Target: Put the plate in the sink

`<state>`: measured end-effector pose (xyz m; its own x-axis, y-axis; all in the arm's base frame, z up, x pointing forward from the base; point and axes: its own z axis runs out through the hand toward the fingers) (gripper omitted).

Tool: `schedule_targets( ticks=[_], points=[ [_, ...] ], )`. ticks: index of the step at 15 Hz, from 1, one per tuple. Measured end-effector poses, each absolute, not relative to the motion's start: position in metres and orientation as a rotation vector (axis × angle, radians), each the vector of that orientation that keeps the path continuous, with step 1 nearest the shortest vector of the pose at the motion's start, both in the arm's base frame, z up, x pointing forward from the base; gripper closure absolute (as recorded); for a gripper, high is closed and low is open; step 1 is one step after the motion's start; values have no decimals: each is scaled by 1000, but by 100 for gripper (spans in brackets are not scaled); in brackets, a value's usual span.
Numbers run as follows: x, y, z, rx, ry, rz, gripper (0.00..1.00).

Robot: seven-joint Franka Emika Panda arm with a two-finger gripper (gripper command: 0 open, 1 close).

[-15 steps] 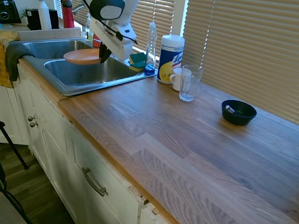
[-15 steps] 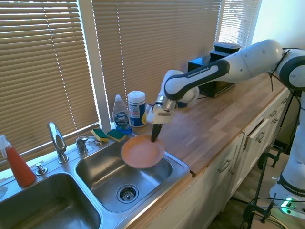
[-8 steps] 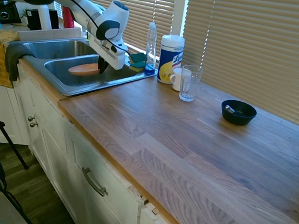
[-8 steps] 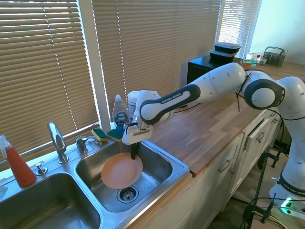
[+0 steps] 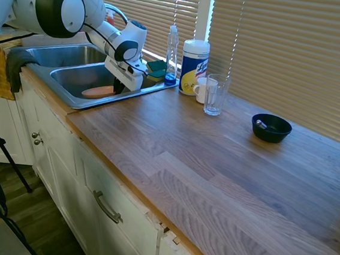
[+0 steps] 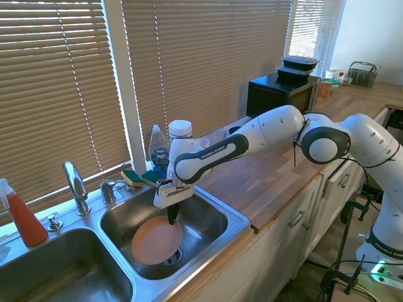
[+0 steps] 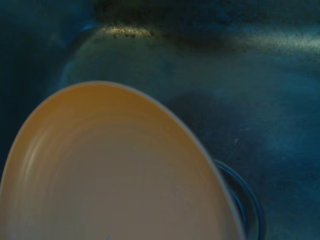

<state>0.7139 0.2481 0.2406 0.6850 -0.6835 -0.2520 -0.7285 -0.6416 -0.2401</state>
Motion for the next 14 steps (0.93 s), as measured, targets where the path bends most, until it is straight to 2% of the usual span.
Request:
schedule_targets(
  ticks=[8, 14],
  points=[
    [717, 247, 244, -2573, 1124, 191, 0],
    [713, 243, 313, -2557, 1102, 139, 0]
  ],
)
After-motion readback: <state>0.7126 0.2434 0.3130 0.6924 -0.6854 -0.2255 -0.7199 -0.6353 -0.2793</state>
